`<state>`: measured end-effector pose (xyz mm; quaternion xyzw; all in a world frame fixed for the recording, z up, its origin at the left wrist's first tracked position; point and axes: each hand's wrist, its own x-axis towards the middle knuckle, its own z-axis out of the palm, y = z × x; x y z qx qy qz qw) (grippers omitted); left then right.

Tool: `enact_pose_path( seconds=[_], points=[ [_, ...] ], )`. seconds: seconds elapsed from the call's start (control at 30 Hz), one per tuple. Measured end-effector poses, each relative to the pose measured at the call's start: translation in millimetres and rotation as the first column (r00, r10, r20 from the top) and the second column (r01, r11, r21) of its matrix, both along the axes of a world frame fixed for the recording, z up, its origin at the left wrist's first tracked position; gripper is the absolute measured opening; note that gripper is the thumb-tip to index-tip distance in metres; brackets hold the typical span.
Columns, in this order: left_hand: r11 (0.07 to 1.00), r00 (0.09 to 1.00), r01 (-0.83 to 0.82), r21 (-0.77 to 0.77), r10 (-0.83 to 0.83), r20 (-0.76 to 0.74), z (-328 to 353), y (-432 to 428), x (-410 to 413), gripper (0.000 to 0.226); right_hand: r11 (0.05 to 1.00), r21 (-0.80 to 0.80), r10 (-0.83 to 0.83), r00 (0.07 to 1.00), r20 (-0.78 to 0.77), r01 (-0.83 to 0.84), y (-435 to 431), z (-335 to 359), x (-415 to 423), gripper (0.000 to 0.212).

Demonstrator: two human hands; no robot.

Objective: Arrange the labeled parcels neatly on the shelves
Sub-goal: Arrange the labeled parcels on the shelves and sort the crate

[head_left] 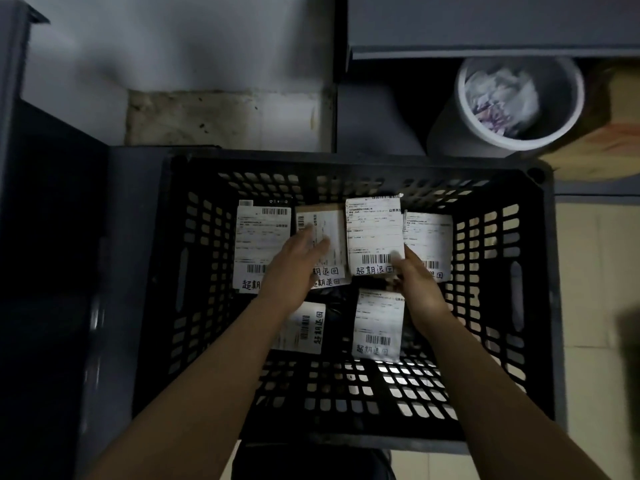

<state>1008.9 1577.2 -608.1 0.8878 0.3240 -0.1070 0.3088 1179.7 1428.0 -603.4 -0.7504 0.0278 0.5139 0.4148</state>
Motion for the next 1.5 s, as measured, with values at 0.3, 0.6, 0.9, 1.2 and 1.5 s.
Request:
enact_pose_path(
  seconds=[0.3,0.6,0.9,1.2,1.5],
  points=[
    [0.997,0.995,0.076,0.015,-0.075,-0.064,-5.3,12.8,-1.9,0.067,0.979,-0.084,0.196,0.971,0.14,-0.185,3.1,-9.8,-3.9,0.053],
    [0.994,0.996,0.091,0.057,-0.09,-0.025,12.5,15.7,4.7,0.061,0.971,-0.142,0.229,0.919,0.322,-0.192,4.6,11.3,-1.1,0.061],
    [0.959,0.974,0.108,0.264,-0.155,0.165,124.2,15.7,-7.7,0.033,0.864,-0.195,0.468,0.598,0.65,-0.464,12.6,123.2,-23.3,0.03],
    [0.9,0.955,0.033,0.434,-0.157,0.253,247.9,-1.3,-73.6,0.03,0.658,-0.259,0.531,0.192,0.826,-0.708,25.0,240.7,-85.9,0.026],
    [0.837,0.984,-0.156,0.524,0.086,0.157,312.3,-53.9,-165.4,0.034,0.297,-0.258,0.448,-0.104,0.888,-0.919,47.1,297.4,-140.3,0.027]
  ],
)
